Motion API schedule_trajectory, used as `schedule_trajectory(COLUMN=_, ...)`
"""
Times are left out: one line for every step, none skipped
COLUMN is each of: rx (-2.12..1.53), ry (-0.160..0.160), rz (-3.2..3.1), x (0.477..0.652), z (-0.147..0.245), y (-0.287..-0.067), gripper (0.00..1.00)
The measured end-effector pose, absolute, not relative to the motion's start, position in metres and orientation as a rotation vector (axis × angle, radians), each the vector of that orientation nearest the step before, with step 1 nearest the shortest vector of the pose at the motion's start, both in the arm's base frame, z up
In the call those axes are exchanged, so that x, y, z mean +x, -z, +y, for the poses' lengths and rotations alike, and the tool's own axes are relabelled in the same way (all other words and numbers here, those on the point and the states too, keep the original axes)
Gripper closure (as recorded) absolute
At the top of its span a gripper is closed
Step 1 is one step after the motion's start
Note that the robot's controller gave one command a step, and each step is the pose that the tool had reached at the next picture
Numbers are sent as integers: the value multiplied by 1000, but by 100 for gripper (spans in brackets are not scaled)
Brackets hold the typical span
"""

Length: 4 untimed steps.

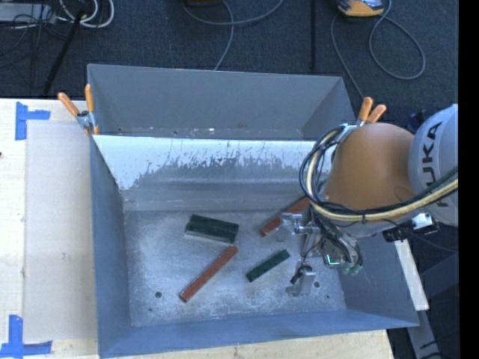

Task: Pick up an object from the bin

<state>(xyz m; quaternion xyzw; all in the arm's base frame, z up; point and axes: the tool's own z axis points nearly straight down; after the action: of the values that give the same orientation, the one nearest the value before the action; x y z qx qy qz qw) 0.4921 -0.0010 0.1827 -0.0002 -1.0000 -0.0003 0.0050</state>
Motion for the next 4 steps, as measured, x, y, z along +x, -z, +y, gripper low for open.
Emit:
schedule_trajectory(rx=148, ry=1, rz=-3131, x=523, z=-24, y=-65, gripper=0)
schedule_trajectory(rx=147, ry=1, rz=-3137, x=523, z=-24, y=-65, gripper=0)
schedule_trajectory(rx=147, ry=1, rz=-3137, x=523, z=-24, y=-65, gripper=0)
schedule_trajectory(rx=147, ry=1, rz=-3137, x=523, z=-24, y=-65, gripper=0)
